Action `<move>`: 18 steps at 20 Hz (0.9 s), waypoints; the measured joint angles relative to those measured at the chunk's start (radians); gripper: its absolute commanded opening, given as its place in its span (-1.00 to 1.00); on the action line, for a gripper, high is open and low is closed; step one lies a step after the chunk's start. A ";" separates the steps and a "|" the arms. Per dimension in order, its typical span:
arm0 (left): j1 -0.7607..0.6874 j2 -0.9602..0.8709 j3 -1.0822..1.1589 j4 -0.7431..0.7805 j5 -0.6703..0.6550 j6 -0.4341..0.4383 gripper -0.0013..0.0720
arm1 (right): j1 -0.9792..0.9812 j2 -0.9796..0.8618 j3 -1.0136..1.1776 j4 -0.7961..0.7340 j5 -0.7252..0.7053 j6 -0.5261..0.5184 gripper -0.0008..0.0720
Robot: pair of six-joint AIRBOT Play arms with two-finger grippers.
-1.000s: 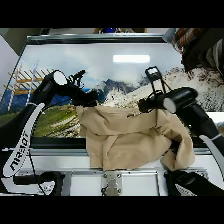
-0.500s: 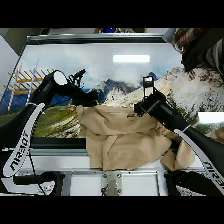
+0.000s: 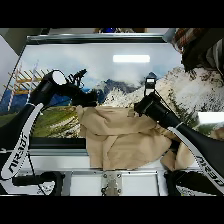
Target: Fold the clothes and pants, and hang the long-sleeved shirts on hangers.
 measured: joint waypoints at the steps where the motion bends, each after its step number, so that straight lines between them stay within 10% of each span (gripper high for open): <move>1: 0.002 0.016 0.000 0.012 -0.005 0.005 -0.92 | -0.001 -0.002 0.000 -0.018 0.018 0.001 0.63; 13: 0.004 0.198 0.000 0.212 -0.072 0.017 -0.92 | -0.003 0.085 0.001 -0.053 0.111 -0.101 0.63; 14: 0.004 0.202 0.000 0.218 -0.071 0.017 -0.92 | -0.003 0.105 0.001 -0.045 0.115 -0.121 0.58; 16: 0.004 0.206 0.000 0.228 -0.069 0.017 -0.92 | -0.003 0.143 0.001 -0.017 0.127 -0.160 -0.23; 18: 0.004 0.208 0.000 0.236 -0.068 0.016 -0.92 | -0.003 0.171 0.001 0.024 0.142 -0.197 -0.25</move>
